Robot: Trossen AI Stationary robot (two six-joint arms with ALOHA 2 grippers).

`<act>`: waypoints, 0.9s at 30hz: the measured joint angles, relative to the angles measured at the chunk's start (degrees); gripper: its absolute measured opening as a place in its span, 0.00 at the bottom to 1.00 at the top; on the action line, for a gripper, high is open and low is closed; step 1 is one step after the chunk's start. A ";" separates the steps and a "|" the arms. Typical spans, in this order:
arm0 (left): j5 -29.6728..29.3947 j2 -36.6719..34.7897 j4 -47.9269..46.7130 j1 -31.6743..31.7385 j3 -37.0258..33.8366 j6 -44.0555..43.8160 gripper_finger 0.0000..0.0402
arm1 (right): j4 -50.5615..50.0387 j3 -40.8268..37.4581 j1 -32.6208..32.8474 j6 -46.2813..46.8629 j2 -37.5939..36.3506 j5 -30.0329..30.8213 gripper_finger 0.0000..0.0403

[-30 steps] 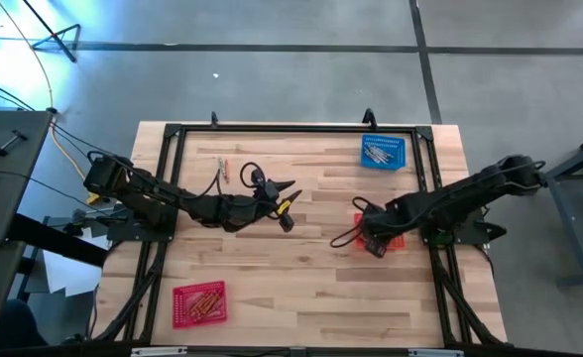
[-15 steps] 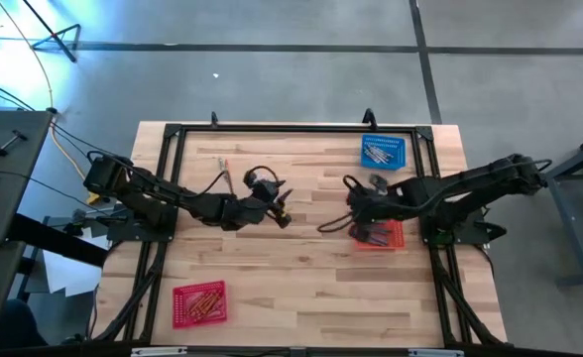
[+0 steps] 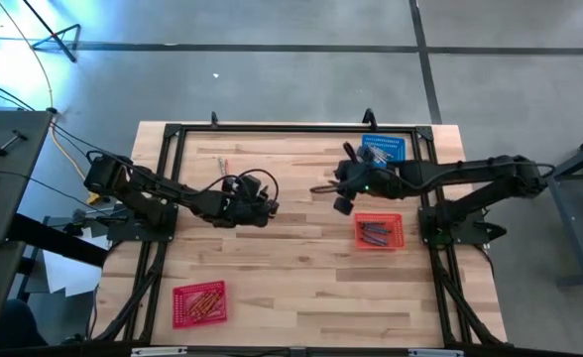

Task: Sort crayons
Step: Put the orange crayon into the red bin

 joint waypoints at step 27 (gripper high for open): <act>9.16 0.01 -14.77 14.18 0.00 0.97 0.33 | 14.27 0.00 -13.30 1.57 11.54 -2.10 0.32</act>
